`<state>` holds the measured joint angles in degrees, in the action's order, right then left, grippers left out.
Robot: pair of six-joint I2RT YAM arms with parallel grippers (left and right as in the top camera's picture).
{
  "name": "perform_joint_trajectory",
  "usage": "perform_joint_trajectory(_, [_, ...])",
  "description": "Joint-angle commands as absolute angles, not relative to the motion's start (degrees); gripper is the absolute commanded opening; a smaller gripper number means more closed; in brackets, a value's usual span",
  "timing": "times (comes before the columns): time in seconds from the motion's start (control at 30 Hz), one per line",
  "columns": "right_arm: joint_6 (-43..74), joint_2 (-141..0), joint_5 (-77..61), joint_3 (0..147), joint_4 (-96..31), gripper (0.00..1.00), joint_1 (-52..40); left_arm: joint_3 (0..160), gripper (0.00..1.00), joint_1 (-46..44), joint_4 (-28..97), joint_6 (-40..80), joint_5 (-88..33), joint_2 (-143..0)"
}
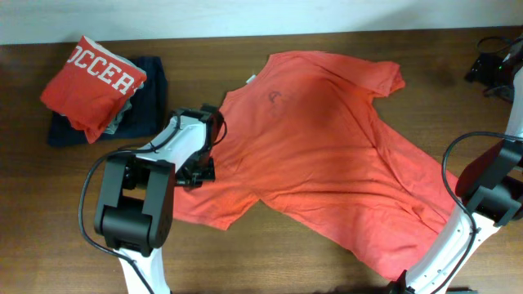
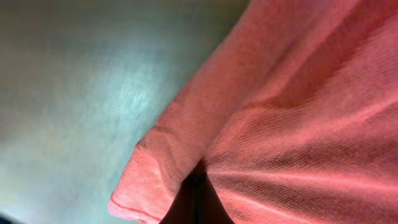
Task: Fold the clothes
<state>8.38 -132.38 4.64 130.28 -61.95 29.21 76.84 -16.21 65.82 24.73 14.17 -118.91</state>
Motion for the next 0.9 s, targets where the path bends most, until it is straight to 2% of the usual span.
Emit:
perform_joint_trajectory(0.0, [8.67, -131.5, 5.17, 130.82, -61.98, 0.98, 28.91, 72.82, 0.01, -14.9, 66.15, 26.55, 12.34, -122.78])
perform_joint_trajectory(0.3, [8.67, -131.5, 5.17, 130.82, -61.98, 0.99, 28.91, 79.4, 0.0, -14.61, 70.91, 26.52, 15.88, -115.0])
perform_joint_trajectory(0.43, [8.67, -131.5, 5.17, 130.82, -61.98, 0.99, 28.91, 82.74, 0.01, -14.61, 67.59, 23.11, 15.86, -109.82])
perform_joint_trajectory(0.47, [8.67, -131.5, 5.17, 130.82, -61.98, 0.98, 28.91, 83.05, 0.05, -14.61, 65.01, 21.1, 15.59, -109.01])
perform_joint_trajectory(0.57, [8.67, -131.5, 5.17, 130.82, -61.98, 0.99, 28.91, 83.18, 0.43, -14.55, 56.86, 14.22, 11.33, -108.18])
perform_joint_trajectory(0.6, [8.67, -131.5, 5.17, 130.82, -61.98, 0.99, 28.91, 83.18, 0.5, -14.52, 54.41, 11.94, 9.41, -108.2])
perform_joint_trajectory(0.67, [8.67, -131.5, 5.17, 130.82, -62.0, 0.99, 28.91, 83.15, 0.55, -14.33, 51.37, 10.04, 7.25, -108.77])
perform_joint_trajectory(0.87, [8.67, -131.5, 5.17, 130.82, -62.0, 0.99, 28.91, 83.15, 0.55, -12.08, 47.13, 5.87, 6.59, -112.73])
